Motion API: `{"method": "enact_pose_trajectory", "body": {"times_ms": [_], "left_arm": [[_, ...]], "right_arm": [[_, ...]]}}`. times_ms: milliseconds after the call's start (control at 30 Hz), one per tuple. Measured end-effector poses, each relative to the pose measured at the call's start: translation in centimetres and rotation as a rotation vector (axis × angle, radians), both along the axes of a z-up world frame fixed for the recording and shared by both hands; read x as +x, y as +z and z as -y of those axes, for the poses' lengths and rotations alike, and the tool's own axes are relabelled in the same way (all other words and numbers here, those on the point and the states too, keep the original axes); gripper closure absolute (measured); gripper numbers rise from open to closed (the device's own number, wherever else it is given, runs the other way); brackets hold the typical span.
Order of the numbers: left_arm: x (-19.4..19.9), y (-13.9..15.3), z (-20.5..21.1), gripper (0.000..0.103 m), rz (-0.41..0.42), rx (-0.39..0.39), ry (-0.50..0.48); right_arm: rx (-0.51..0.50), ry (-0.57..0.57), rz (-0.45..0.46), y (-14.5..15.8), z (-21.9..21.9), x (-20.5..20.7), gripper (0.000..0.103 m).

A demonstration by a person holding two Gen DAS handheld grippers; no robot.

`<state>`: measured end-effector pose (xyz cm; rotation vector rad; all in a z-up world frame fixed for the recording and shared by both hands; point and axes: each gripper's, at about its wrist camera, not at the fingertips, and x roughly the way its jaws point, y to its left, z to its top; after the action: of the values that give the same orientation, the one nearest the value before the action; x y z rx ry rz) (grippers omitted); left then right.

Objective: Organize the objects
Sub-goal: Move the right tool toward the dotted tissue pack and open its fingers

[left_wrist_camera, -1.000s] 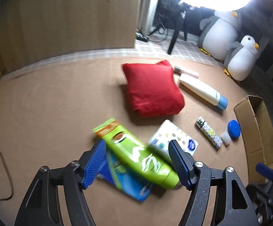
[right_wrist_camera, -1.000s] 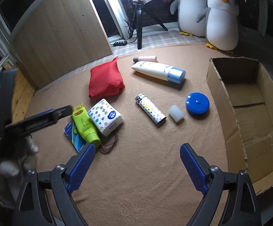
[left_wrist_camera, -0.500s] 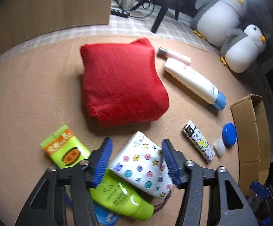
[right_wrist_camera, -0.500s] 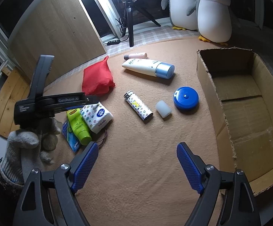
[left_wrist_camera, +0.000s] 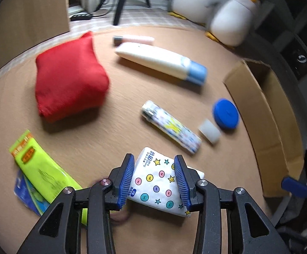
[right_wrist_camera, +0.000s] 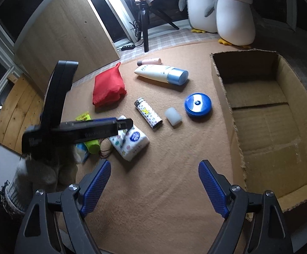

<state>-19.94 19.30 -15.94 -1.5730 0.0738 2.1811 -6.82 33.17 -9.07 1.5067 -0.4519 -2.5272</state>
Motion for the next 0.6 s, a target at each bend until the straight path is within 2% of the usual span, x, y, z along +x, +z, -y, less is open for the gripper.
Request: {"method": "enact_pose_trajectory", "body": {"times_ms": [200, 300, 400, 500, 600], "left_arm": [[3.6, 0.1, 0.0, 0.060, -0.012, 0.015, -0.113], [4.8, 0.8, 1.0, 0.060, -0.011, 0.042, -0.126], [5.9, 2.2, 3.5, 0.057, -0.030, 0.083, -0.095], [7.0, 3.0, 6.1, 0.056, -0.012, 0.136, -0.094], [8.6, 3.2, 7.3, 0.056, -0.007, 0.150, -0.119]], "right_arm": [[-0.023, -0.081, 0.013, -0.1, -0.2, 1.8, 0.021], [-0.026, -0.121, 0.023, -0.2, 0.1, 2.5, 0.021], [-0.036, -0.152, 0.028, -0.1, 0.4, 2.8, 0.021], [0.004, -0.136, 0.023, 0.3, 1.4, 2.2, 0.021], [0.040, -0.083, 0.034, 0.3, 2.7, 0.7, 0.023]]}}
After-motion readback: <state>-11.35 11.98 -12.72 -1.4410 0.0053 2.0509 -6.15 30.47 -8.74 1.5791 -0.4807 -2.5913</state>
